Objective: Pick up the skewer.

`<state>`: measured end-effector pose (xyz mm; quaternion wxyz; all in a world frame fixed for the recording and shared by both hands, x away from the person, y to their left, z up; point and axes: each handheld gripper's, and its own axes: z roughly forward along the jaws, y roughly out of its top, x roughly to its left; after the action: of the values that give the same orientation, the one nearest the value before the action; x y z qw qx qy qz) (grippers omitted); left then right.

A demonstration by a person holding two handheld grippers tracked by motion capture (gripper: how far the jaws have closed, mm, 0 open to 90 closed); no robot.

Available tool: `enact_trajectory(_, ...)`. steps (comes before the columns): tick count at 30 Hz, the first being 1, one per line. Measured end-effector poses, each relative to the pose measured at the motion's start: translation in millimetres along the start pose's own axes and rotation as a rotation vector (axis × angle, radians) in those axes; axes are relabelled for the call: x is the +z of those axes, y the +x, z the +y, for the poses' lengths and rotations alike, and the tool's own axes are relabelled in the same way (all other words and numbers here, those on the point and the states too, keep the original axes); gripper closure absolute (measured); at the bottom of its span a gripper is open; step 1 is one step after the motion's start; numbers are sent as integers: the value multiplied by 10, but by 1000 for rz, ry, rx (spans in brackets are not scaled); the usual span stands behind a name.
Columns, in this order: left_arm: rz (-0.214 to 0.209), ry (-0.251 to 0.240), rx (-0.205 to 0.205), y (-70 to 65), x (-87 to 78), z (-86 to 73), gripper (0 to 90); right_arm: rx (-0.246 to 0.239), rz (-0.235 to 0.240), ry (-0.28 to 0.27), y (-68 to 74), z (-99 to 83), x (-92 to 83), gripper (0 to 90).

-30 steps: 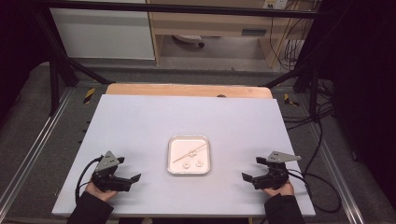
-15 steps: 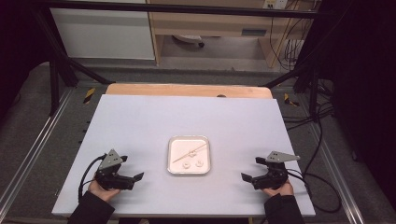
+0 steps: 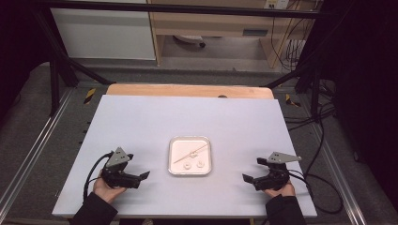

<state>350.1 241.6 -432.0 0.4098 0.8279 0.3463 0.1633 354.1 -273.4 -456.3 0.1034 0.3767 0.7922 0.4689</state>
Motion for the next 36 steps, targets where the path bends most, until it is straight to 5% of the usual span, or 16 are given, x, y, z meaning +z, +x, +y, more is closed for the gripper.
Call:
enact_trajectory(18,-22,-8,49,-193,162,336,65,2,-1,6,14,4,-2,16)
enact_trajectory(36,-33,43,73,-343,567,622,122,-12,-2,10,14,3,6,16)
